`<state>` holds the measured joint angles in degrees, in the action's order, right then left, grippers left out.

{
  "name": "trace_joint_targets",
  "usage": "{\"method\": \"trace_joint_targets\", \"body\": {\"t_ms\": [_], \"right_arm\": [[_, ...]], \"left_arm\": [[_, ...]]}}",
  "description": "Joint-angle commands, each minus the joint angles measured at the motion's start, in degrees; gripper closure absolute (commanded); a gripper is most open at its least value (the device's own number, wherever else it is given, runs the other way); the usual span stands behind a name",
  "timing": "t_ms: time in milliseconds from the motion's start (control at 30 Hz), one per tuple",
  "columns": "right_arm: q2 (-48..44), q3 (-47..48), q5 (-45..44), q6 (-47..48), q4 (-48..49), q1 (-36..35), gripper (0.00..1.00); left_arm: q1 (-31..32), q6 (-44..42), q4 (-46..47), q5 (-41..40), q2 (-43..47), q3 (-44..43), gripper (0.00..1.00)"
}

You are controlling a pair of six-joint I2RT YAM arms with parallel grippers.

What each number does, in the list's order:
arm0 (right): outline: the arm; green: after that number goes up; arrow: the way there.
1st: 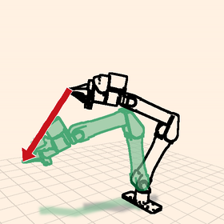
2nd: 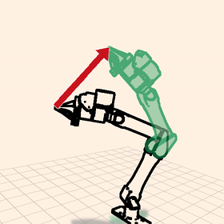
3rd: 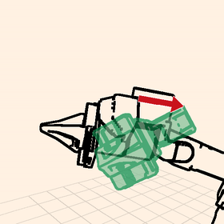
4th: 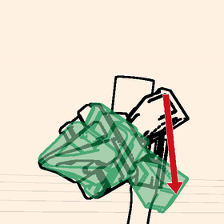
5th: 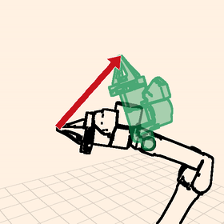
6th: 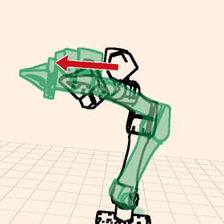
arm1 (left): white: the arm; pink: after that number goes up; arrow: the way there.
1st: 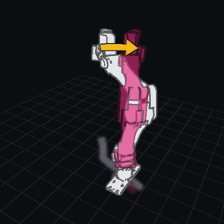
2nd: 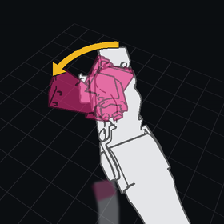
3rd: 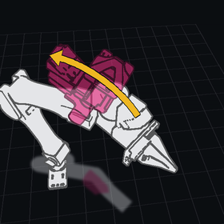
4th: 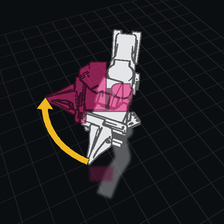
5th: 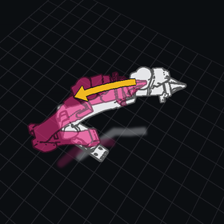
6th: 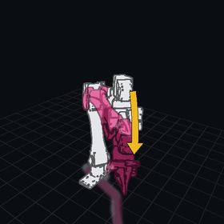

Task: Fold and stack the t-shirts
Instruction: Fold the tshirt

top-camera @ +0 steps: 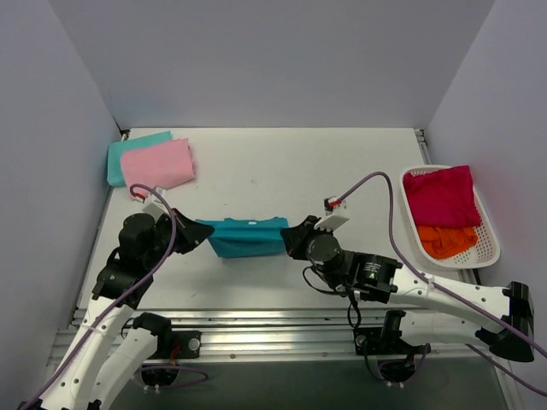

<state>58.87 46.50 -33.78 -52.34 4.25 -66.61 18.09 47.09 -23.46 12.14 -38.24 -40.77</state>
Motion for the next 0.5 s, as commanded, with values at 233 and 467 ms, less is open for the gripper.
{"method": "trace_joint_targets", "body": {"t_ms": [233,467], "right_arm": [[-0.3,-7.8,-8.2,-11.4,-8.3,-6.6,1.00],[1.9,-9.0,-10.9,-17.1,-10.9,-12.5,1.00]], "left_arm": [[2.6,-0.6,-10.5,-1.6,10.7,5.7,0.97],[8.3,1.4,-12.0,-5.8,10.5,6.2,0.97]]}}
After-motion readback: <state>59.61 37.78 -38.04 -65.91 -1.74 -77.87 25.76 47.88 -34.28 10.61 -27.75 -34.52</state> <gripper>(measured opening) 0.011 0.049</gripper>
